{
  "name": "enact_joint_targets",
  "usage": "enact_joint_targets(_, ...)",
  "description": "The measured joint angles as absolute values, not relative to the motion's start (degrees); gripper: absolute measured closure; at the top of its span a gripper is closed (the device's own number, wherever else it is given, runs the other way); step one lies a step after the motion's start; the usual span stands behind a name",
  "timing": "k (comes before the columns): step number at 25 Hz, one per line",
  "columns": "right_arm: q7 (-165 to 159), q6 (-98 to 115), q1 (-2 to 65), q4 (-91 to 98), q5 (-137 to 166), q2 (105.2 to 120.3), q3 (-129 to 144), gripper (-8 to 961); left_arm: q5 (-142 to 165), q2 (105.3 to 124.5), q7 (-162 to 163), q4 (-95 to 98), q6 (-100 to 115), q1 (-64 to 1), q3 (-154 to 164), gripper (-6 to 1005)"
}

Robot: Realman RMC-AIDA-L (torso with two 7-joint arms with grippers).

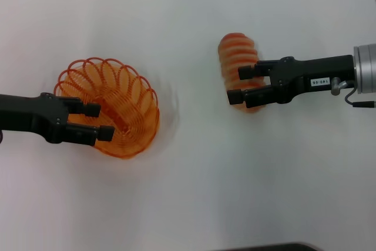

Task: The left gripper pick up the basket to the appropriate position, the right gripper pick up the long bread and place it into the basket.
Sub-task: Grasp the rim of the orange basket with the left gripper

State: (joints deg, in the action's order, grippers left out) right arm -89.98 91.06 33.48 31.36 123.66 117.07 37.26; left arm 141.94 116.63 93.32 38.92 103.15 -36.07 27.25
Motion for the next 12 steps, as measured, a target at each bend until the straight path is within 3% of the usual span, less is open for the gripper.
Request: enact_joint_targets(12, -89.4, 90.7, 33.5, 31.2, 123.7, 117.16, 37.5, 12, 141.9, 116.56, 93.4, 39.0, 103.6, -35.8, 27.2, 158)
